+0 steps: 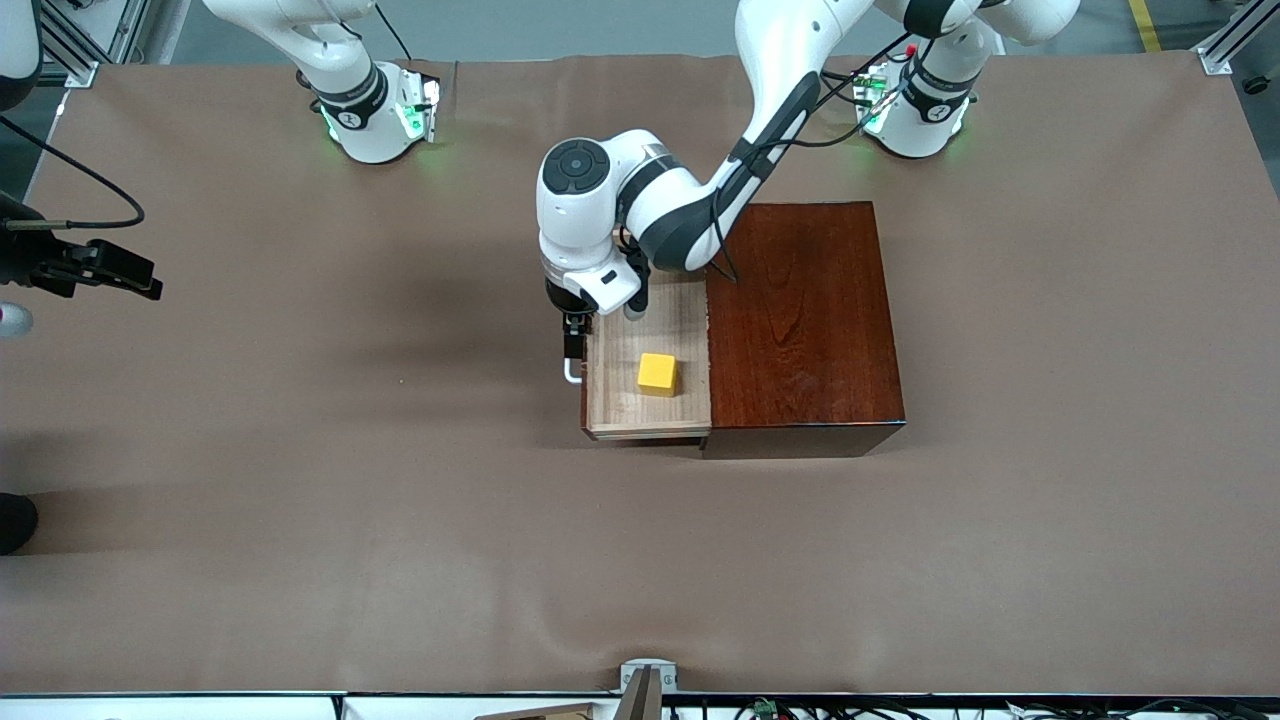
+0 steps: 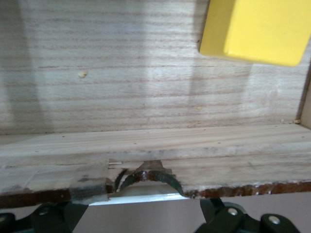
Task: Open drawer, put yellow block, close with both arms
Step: 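Push the drawer into the box with the left gripper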
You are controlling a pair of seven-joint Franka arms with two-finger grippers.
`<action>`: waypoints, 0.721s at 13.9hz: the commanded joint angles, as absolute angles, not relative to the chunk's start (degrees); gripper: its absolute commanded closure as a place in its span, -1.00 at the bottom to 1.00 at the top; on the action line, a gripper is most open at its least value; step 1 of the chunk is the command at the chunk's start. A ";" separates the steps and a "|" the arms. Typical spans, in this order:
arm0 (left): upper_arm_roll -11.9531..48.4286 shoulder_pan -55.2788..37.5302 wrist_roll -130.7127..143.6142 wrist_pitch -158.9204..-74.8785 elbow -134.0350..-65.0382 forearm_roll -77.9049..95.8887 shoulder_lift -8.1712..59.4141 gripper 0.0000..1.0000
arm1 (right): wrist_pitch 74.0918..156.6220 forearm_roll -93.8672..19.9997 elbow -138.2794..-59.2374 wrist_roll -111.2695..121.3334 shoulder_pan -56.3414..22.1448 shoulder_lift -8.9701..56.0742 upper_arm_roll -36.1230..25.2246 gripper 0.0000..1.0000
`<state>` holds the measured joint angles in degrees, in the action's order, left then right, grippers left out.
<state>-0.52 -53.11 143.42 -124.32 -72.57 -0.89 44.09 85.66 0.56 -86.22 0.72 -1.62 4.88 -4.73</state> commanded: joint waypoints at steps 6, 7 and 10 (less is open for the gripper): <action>-5.10 -52.82 141.06 -112.69 -72.86 -2.64 40.43 -1.00 | 85.96 1.67 -87.36 0.62 -0.70 3.87 -4.04 -1.00; -5.10 -52.74 141.06 -111.63 -73.04 -2.64 40.52 -1.00 | 85.96 1.67 -87.36 0.62 -0.70 3.87 -4.04 -1.00; -5.71 -52.39 141.15 -107.68 -73.21 -2.64 40.87 -1.00 | 85.96 1.67 -87.36 0.70 -0.62 3.87 -4.04 -1.00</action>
